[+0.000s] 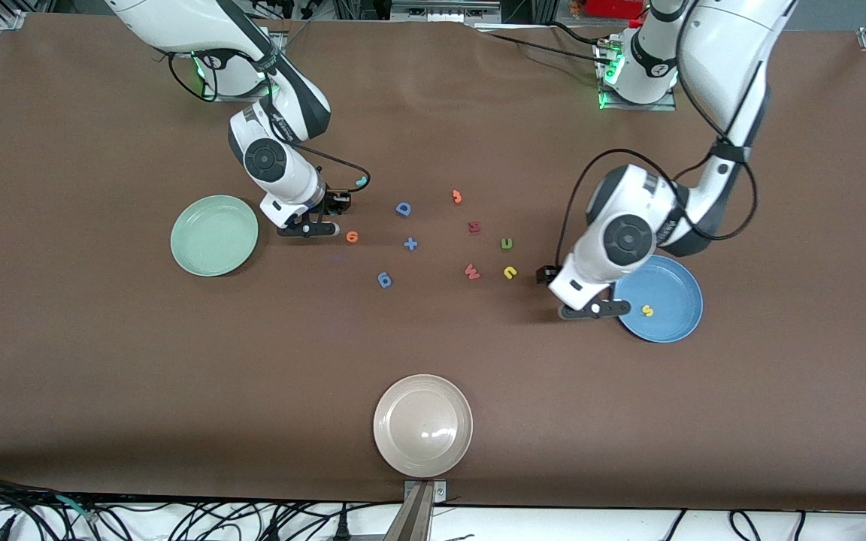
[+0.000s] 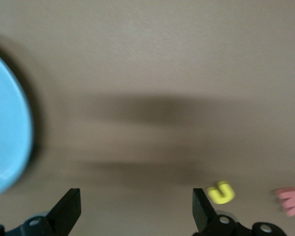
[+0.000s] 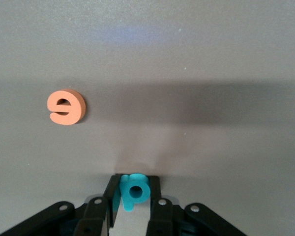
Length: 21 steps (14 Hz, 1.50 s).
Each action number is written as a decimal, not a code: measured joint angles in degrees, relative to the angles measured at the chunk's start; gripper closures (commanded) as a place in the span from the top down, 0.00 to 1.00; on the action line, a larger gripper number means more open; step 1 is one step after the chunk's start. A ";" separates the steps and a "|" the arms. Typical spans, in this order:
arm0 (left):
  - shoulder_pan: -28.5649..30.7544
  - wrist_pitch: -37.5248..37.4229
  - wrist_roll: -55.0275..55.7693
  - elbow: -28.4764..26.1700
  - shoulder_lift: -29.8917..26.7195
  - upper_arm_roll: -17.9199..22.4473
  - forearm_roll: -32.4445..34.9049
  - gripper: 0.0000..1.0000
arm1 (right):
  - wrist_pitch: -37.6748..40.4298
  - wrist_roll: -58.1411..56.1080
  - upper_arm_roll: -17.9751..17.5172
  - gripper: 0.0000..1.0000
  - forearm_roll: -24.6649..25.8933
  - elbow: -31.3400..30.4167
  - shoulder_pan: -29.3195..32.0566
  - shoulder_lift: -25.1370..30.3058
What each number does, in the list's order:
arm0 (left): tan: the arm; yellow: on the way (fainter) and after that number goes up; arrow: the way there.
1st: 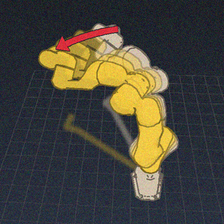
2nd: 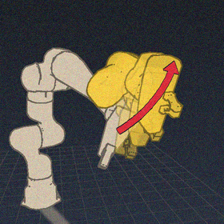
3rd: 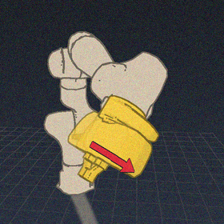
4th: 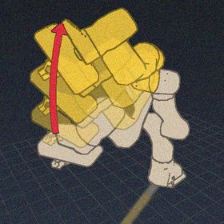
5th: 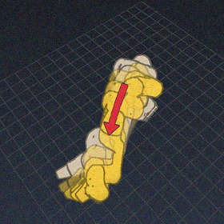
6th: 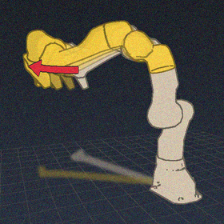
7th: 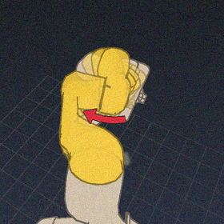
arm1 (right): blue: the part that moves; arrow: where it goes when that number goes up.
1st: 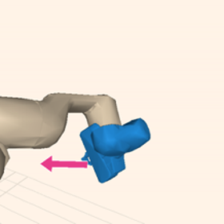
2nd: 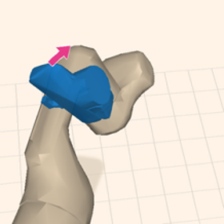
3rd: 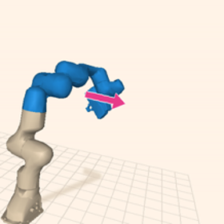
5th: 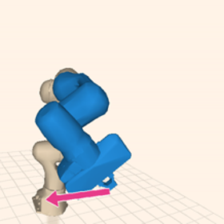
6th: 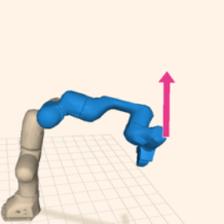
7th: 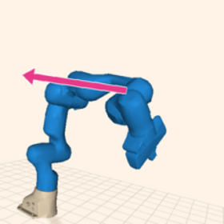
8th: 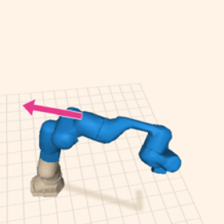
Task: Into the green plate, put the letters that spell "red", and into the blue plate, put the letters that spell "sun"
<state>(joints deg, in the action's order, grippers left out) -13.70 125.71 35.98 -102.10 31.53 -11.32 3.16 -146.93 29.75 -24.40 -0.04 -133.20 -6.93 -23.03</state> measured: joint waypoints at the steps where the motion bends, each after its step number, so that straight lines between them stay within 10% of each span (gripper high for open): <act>1: -0.79 1.43 3.60 -0.01 0.41 -0.10 -0.90 1.00 | -0.01 0.30 0.00 0.04 0.00 0.00 0.00 0.00; 8: -7.42 13.07 24.81 -0.19 7.71 -0.24 -1.93 0.98 | 8.22 0.71 0.76 0.04 0.01 2.37 2.62 4.08; 12: -7.54 13.65 27.89 -0.16 8.65 -0.05 -1.93 0.89 | 21.14 -4.52 7.17 0.04 0.03 5.71 3.82 9.34; 17: -7.54 13.65 28.17 0.05 8.44 -0.07 -1.93 0.12 | 23.94 -17.38 19.09 0.04 0.09 5.73 4.24 10.58; 21: -7.44 12.73 28.17 0.09 7.80 -0.01 -1.93 0.01 | 23.46 -23.03 23.54 0.04 0.36 4.72 4.44 8.67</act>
<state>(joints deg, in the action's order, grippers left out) -21.13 138.44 64.15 -102.01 39.33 -11.33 1.22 -123.47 6.72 -0.86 0.32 -128.48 -2.49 -14.37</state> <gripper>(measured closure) 0.687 0.718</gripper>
